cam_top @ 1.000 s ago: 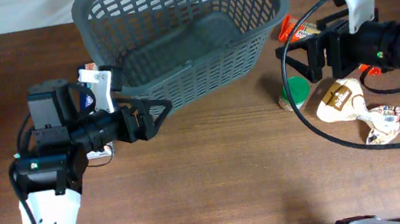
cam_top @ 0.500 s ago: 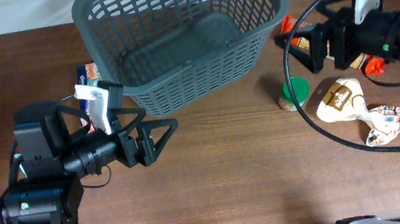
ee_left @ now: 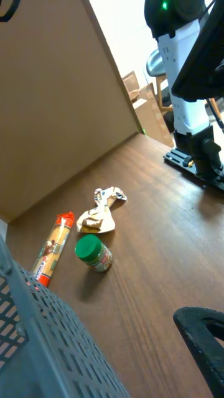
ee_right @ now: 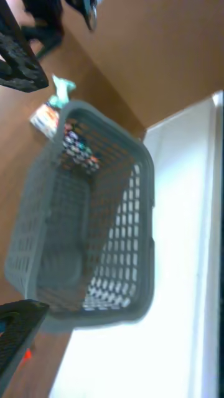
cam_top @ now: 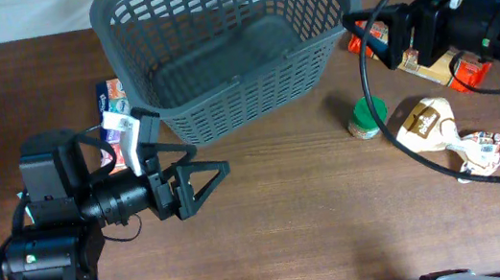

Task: Pack container
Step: 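Move both grippers toward the grey basket's near and far rims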

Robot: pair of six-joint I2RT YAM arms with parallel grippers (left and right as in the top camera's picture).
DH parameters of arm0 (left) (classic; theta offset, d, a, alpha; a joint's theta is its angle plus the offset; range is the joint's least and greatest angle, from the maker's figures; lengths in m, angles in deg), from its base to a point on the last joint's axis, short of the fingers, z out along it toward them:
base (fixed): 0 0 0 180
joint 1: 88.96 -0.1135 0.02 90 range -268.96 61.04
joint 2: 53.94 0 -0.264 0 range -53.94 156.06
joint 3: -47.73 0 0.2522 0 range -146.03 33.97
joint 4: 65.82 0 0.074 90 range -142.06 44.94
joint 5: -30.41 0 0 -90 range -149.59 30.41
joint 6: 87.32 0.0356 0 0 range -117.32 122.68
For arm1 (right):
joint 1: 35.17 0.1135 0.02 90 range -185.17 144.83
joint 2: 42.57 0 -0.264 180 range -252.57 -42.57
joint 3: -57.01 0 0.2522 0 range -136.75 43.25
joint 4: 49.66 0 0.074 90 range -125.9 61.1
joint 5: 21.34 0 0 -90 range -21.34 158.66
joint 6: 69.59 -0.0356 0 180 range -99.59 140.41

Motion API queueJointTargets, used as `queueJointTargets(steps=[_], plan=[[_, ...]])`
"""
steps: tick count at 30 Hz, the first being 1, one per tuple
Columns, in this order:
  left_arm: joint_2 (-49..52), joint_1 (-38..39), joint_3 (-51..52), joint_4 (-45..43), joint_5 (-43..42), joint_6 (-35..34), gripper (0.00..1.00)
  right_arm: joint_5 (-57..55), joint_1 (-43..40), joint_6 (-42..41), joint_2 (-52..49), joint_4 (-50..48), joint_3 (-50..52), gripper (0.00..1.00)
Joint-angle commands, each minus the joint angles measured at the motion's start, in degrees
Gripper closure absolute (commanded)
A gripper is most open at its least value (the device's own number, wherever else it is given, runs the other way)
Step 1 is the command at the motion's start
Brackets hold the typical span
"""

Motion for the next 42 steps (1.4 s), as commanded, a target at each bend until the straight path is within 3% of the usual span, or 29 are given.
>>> queueJointTargets(steps=[1,4,8,11,16,22,25,34,42], plan=[[-0.72,2.14,-0.59,0.17,-1.40,-3.08,0.01,-10.58,0.26,-0.11,-0.07,-1.73,-1.11,0.01],[-0.72,7.17,-0.59,0.13,1.70,-4.87,0.01,-14.64,0.22,-0.28,-1.42,-4.02,-1.11,0.01],[-0.70,17.03,-0.59,-0.87,13.38,-11.34,0.01,-14.12,0.22,-2.64,-4.42,-7.10,-1.14,0.01],[-0.70,26.10,-0.59,-2.80,26.67,-18.47,0.01,-5.42,0.22,-3.39,-7.80,-7.52,-1.14,0.01],[-0.70,31.30,-0.59,-2.29,41.35,-24.57,0.01,3.89,0.28,-7.96,-13.16,-7.48,-1.14,0.01],[0.35,35.23,-0.59,5.27,58.93,-28.13,0.01,3.56,1.31,-8.61,-16.09,-5.88,-1.14,0.00],[1.86,36.00,-0.59,8.11,62.90,-28.15,0.01,-1.55,3.17,-6.43,-16.06,-4.48,-1.62,0.05],[9.33,39.45,-0.59,9.38,64.22,-28.06,0.01,-24.48,13.46,3.91,-16.90,2.56,-2.25,0.01],[15.02,45.79,-0.59,8.13,64.22,-28.11,0.01,-30.71,16.70,9.44,-20.74,2.10,-2.25,0.01]])
